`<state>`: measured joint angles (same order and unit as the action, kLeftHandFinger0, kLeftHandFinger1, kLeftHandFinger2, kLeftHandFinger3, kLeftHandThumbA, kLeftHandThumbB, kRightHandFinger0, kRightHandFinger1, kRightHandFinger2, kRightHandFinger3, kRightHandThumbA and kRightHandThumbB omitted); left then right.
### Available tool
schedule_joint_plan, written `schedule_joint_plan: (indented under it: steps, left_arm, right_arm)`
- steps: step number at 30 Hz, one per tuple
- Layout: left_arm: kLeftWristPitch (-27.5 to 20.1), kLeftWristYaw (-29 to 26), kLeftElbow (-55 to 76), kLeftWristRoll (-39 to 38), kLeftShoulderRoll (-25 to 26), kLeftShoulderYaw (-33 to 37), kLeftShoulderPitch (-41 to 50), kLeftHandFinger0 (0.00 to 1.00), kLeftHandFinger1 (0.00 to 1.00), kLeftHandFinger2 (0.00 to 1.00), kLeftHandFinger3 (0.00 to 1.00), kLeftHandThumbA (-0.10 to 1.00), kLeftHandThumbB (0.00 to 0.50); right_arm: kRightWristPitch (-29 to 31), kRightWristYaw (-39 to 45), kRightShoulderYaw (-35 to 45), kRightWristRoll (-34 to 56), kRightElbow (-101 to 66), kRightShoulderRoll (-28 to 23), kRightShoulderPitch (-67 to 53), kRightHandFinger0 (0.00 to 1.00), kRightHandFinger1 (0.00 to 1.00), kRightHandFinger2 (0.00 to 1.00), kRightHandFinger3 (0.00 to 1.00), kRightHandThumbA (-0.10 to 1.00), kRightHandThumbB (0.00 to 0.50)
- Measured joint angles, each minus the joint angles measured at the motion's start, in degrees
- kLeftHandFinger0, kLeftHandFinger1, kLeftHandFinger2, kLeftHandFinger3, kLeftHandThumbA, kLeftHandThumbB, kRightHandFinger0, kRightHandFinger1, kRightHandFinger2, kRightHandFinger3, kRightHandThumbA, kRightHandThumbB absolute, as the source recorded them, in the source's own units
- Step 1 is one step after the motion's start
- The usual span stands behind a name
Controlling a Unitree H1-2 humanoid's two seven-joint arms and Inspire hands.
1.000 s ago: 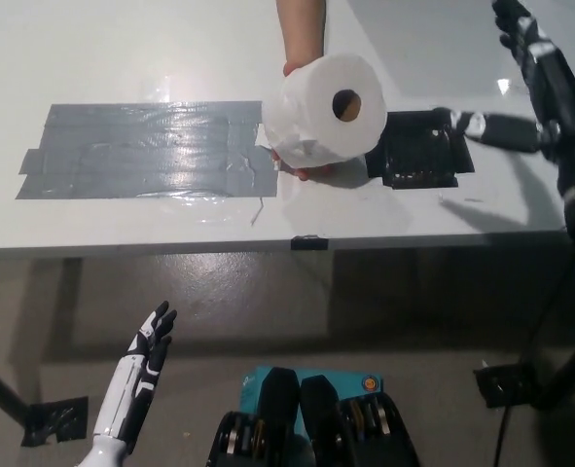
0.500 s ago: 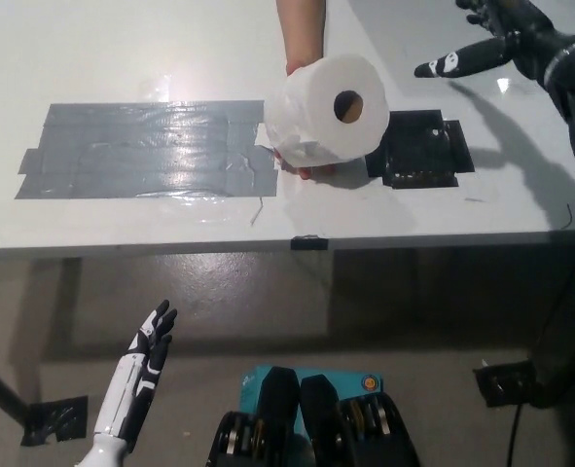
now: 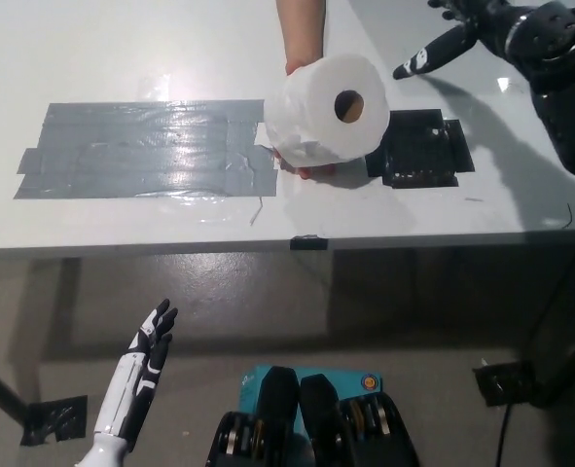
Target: A person hands over a roll of toilet paper to the robot , and the robot inserts its right thumb into the hole in the centre to grab the roll, and then places it on the balck area on the desk.
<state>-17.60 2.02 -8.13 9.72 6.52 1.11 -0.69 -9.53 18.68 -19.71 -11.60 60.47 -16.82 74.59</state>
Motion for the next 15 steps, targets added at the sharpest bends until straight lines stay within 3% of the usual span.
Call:
schedule_joint_plan:
  steps: [2, 9, 13, 15]
  left_arm:
    - [0.0, 0.0, 0.0, 0.0, 0.0, 0.0, 0.0, 1.0, 1.0, 1.0, 1.0, 1.0, 0.15]
    - [0.0, 0.0, 0.1, 0.0, 0.0, 0.0, -0.1, 1.0, 1.0, 1.0, 1.0, 1.0, 0.14]
    - [-0.1, 0.0, 0.0, -0.1, 0.0, 0.0, -0.3, 1.0, 1.0, 1.0, 1.0, 1.0, 0.143]
    - [-0.1, 0.0, 0.0, -0.1, 0.0, 0.0, -0.4, 1.0, 1.0, 1.0, 1.0, 1.0, 0.15]
  right_arm:
    - [0.1, -0.2, -0.6, -0.8, 0.0, 0.7, 0.0, 1.0, 1.0, 1.0, 1.0, 1.0, 0.398]
    - [3.0, -0.6, -0.6, -1.9, 2.7, 3.4, 0.1, 1.0, 1.0, 1.0, 1.0, 1.0, 0.447]
    - [4.0, -0.8, -0.6, -2.4, 4.4, 4.3, 0.1, 1.0, 1.0, 1.0, 1.0, 1.0, 0.439]
    - [4.3, -1.1, -0.6, -2.7, 4.7, 4.4, 0.1, 1.0, 1.0, 1.0, 1.0, 1.0, 0.474]
